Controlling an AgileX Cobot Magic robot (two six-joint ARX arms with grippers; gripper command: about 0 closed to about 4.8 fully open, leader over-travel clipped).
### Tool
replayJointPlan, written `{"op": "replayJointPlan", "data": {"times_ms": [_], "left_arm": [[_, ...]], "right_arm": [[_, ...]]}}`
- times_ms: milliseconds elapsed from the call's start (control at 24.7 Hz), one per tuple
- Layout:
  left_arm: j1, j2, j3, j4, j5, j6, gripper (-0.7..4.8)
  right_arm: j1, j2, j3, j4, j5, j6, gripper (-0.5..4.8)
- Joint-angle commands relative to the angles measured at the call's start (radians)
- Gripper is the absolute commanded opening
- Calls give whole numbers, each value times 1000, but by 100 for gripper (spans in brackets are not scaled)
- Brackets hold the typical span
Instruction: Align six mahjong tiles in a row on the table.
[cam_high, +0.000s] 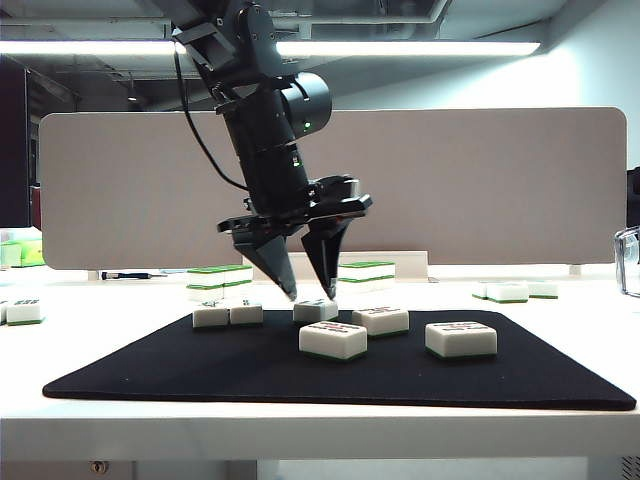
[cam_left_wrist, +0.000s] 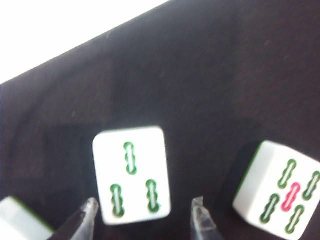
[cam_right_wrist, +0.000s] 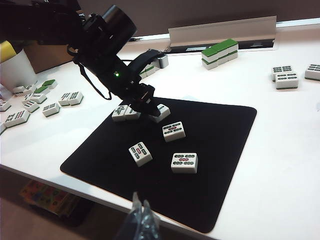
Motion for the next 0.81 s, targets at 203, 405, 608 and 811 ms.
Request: {"op": "replayJointPlan", "data": {"times_ms": [203,405,608,811], "left_arm": [[5,-2,2,-27,94,-18,246],[4,-2,2,-8,218,-56,246],[4,-11,11,6,217,-42,246],[4,-11,62,-8,92,195,251]], "right_arm": [[1,-13,2,13,2,-3,-1],[1,-14,2,12,2,-3,-1],[1,-13,2,12,2,-3,-1],[1,-14,2,12,2,-3,-1]]}}
